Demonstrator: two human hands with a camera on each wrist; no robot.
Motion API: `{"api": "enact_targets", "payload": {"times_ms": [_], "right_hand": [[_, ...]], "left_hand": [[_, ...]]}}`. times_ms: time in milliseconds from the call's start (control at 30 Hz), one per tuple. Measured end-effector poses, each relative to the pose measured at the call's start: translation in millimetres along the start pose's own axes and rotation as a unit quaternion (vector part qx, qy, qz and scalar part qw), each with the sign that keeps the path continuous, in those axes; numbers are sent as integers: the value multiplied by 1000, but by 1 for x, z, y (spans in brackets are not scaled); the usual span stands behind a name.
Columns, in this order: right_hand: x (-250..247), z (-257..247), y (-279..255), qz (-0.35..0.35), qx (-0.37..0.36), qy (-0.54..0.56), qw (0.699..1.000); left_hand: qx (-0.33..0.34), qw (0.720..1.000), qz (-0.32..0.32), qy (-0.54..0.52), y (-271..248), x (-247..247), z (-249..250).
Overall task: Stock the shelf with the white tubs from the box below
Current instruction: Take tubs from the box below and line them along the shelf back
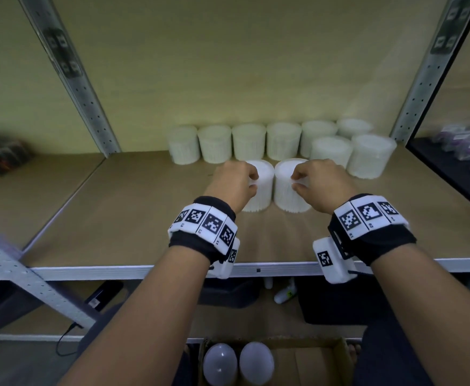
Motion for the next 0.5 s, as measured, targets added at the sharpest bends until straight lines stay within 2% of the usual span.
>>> {"api": "enact_targets", "payload": {"times_ms": [500], "right_hand": [[8,32,65,-8,-3,3,1000]], "left_hand": [[2,1000,-21,-5,69,4,9]]}}
Point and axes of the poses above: each hand's wrist, its own y-axis towards the middle knuckle, its own x-axis out of the palm, z = x × y, the point moved 5 cm from there along y, towards the middle knuckle, and after that the axes turned 15 degrees about -x, right-handed, at the moved point
